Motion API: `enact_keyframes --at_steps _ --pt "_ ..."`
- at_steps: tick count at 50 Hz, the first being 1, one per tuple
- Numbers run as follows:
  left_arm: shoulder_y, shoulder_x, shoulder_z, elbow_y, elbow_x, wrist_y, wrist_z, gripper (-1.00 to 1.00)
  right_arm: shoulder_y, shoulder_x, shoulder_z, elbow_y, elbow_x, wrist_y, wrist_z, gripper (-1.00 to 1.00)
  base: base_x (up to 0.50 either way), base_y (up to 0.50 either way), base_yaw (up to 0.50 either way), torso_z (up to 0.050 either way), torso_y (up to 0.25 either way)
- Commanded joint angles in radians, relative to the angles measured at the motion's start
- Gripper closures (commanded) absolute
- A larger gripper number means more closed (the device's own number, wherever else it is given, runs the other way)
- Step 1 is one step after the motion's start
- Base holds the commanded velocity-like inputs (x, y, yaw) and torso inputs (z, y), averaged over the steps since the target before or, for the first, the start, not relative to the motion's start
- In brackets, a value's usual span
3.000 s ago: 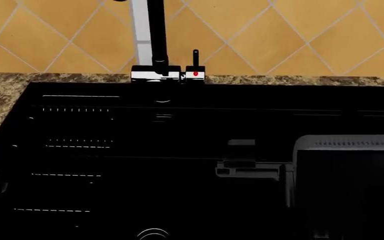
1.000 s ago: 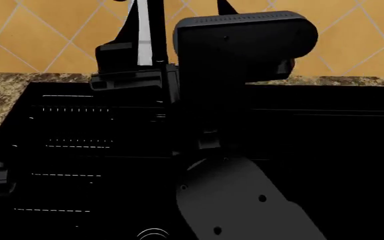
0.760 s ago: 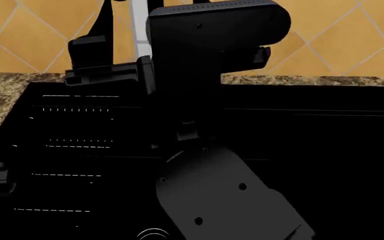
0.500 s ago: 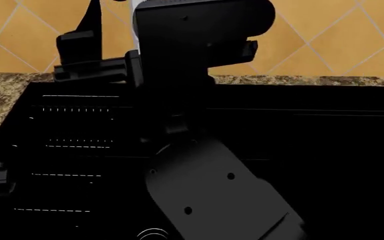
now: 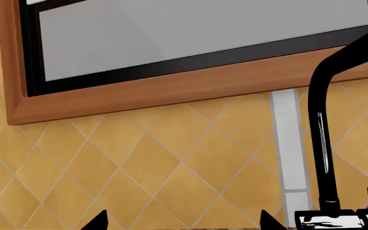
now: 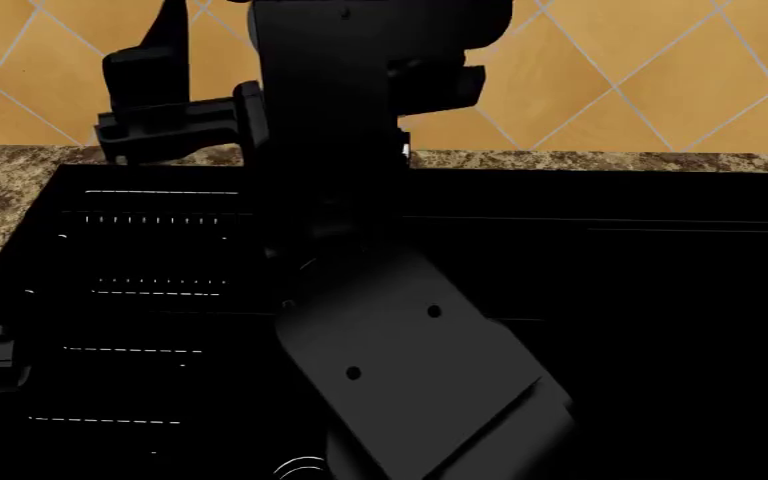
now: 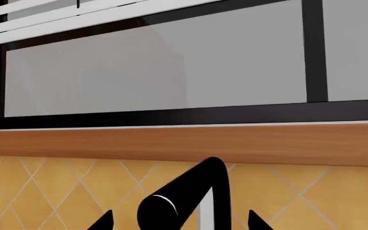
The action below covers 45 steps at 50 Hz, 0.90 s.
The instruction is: Turn the sink spout to the right.
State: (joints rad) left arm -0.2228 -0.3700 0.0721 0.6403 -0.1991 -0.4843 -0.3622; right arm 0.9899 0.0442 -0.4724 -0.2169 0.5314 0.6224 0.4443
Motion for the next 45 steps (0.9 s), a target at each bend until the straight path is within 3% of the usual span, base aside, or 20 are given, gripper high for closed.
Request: enact_keyframes --at_steps 1,45 --pt "0.001 -0.002 0.001 0.0 -0.003 0.003 -0.002 -1.0 0.026 -0.005 -0.022 0.078 0.008 -0.059 -0.01 -1.0 0.0 0.0 0.0 0.0 0.0" --pt "-0.002 -0.01 0.007 -0.007 -0.015 0.013 -0.008 -1.0 0.139 -0.011 -0.121 0.367 0.067 -0.272 -0.039 -1.0 0.0 0.0 0.0 0.0 0.0"
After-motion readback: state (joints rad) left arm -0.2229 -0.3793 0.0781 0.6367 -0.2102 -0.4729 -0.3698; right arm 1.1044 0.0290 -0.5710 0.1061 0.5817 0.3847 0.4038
